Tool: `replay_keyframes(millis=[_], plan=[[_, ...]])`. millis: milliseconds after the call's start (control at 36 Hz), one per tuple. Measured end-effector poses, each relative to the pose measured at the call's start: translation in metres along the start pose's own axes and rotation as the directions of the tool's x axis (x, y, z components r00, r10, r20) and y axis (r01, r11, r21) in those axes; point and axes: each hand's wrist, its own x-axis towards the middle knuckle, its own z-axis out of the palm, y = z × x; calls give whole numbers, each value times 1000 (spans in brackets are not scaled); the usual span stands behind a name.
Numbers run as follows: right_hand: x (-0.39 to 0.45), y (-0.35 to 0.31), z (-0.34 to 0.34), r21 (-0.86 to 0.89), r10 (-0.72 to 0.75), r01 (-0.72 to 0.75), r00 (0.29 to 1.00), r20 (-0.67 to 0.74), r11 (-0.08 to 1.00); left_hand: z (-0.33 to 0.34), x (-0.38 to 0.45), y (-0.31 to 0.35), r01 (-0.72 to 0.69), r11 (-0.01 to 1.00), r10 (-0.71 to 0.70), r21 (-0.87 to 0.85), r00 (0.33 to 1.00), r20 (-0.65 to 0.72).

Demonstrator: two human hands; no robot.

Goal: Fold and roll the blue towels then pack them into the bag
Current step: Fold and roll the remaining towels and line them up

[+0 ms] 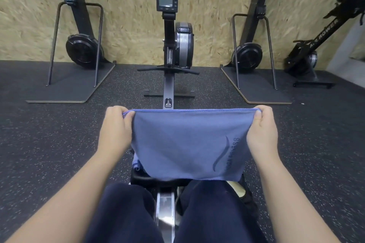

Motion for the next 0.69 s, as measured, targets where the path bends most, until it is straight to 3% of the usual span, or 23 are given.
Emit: replay_keyframes(millis=[167, 306, 389, 472, 611, 694], plan=[[0, -8, -1, 62, 44, -45, 999, 11, 997, 1, -9, 21, 90, 967, -93, -238, 996, -5], [-4, -23, 8, 126, 110, -118, 991, 70, 985, -4, -15, 44, 164, 818, -87, -552, 983, 162], [-9, -33, 12, 169, 115, -131, 988, 100, 977, -11, -22, 60, 165, 734, 16, -658, 966, 260], [-19, -44, 13, 210, 34, -61, 991, 132, 976, -21, -31, 74, 95, 737, 161, -669, 937, 309], [-33, -63, 8, 246, -63, 2, 968, 242, 969, -39, -46, 87, 116, 697, 326, -708, 827, 457], [-39, -74, 5, 234, -129, 57, 945, 301, 970, -46, -54, 93, 41, 725, 410, -688, 777, 478]])
